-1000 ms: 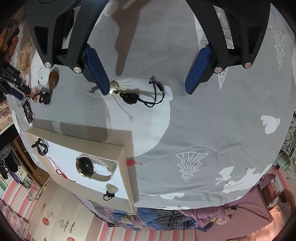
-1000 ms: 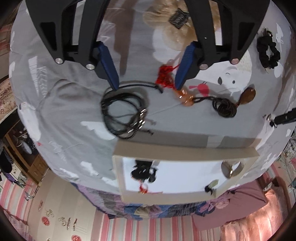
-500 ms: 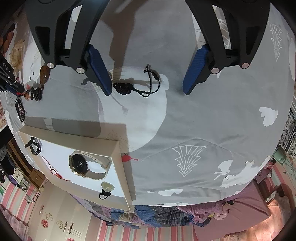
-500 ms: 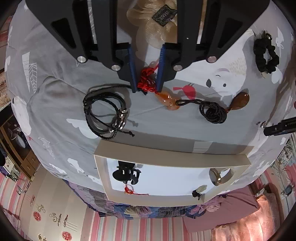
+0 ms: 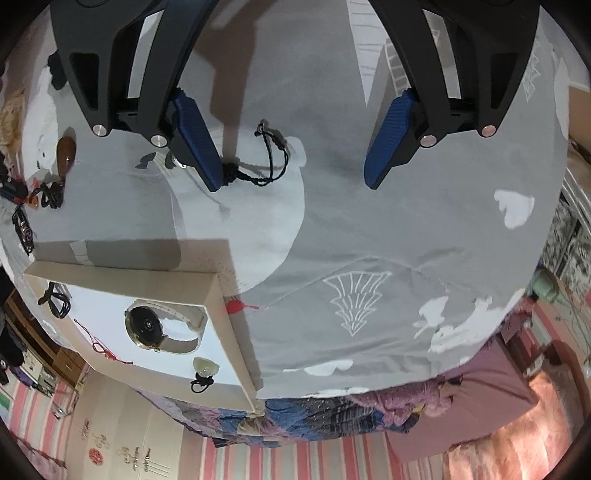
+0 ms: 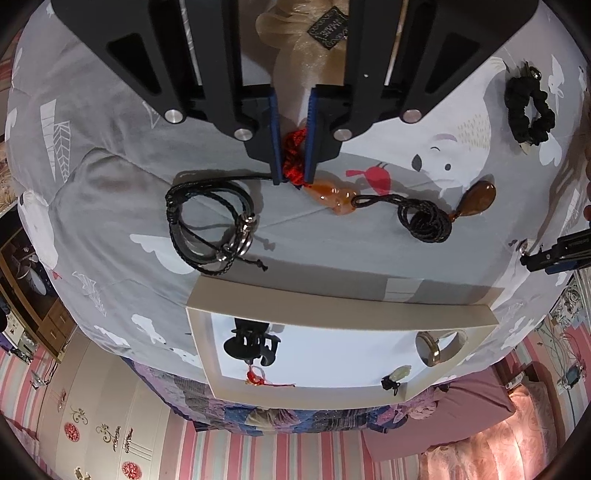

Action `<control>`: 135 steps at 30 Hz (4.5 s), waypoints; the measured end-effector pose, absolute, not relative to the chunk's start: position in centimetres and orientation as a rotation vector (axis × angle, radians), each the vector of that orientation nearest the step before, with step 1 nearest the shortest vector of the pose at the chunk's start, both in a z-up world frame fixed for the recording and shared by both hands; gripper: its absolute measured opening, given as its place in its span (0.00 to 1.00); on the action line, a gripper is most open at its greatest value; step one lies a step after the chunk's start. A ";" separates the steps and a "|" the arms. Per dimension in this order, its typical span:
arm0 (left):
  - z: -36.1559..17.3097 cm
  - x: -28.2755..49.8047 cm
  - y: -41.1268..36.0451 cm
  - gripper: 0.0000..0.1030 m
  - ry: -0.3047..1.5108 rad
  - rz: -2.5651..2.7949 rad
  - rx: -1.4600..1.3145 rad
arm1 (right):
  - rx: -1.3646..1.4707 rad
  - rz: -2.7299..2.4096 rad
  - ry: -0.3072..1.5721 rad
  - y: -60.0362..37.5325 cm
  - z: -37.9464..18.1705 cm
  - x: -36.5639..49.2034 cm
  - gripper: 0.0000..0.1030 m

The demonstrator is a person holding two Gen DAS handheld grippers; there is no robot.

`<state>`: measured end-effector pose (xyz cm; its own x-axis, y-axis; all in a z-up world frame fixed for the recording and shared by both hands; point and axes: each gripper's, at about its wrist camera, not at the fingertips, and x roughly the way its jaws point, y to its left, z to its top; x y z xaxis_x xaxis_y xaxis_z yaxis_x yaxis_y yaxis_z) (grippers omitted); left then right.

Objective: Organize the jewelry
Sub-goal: 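Close the left tool on the pendant's black cord while the right tool holds the red-tassel charm, then carry both items over the tray and open both tools to drop them, then withdraw both tools toward the brown teardrop pendant and black braided bracelet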

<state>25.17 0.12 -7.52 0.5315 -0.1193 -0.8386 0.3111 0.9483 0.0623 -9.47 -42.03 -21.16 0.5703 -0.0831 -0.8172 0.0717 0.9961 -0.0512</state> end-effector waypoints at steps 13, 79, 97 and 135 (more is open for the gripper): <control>-7.6 24.6 -0.4 0.81 0.944 -0.313 0.282 | -0.005 -0.088 0.959 -42.1 -21.2 -9.5 0.11; -3.5 30.2 -17.0 0.08 0.963 -0.551 0.179 | 0.075 -0.004 0.822 -43.5 -15.4 1.7 0.08; -5.7 31.2 -17.4 0.14 0.990 -0.500 0.199 | 0.082 -0.012 0.909 -43.9 -18.8 3.4 0.11; -1.1 20.4 -7.1 0.82 0.853 -0.414 0.200 | 0.107 -0.115 0.824 -46.9 -15.0 -8.5 0.37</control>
